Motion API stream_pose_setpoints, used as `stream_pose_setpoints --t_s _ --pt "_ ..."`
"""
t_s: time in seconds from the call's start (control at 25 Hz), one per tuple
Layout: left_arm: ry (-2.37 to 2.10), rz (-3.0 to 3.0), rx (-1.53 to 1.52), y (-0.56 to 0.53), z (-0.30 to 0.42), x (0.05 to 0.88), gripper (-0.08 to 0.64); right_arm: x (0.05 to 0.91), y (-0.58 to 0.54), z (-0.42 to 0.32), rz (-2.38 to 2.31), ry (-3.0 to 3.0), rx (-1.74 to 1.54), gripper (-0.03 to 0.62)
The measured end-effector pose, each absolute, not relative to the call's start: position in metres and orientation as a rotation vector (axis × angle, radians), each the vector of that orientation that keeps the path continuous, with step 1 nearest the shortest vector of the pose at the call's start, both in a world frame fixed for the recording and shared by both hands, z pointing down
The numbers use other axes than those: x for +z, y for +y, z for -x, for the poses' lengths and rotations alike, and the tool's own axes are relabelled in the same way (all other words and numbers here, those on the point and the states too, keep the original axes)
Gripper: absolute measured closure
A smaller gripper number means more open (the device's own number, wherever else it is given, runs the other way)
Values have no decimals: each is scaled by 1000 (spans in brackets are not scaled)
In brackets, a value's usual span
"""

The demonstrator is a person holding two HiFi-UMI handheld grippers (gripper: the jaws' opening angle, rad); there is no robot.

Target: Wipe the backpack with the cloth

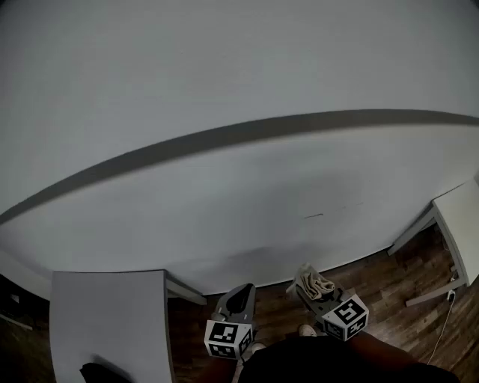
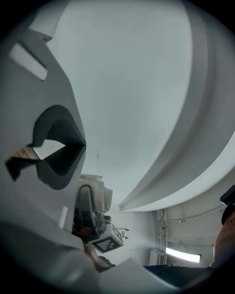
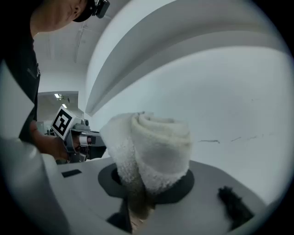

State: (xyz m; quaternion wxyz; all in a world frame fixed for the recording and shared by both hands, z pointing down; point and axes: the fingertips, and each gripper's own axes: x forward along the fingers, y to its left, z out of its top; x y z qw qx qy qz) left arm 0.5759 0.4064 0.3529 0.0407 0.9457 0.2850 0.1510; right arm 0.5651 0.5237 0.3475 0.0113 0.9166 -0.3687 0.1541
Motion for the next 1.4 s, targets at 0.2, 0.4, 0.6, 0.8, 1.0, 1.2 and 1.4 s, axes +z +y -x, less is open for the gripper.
stream_pose_setpoints --t_s 0.2,0.4,0.6,0.8,1.0,1.2,1.4 --pt "858 -2905 451 408 -578 354 554 352 528 -567 -2865 -1156 495 503" --pt "868 -2911 456 406 -574 355 554 354 524 -564 -2866 -1164 495 503" --pt "886 -2910 472 402 -569 355 554 353 519 -560 -2866 -1164 497 503" --pt "874 -2911 455 394 -565 353 554 353 509 -554 -2861 -1166 489 503" --pt "866 -2920 439 382 -556 354 554 351 496 -544 -2853 -1179 477 503" --pt "882 -2924 461 372 -544 357 554 354 483 -536 -2855 -1192 474 503" --pt "860 -2933 457 355 -530 357 554 357 465 -521 -2854 -1221 477 503"
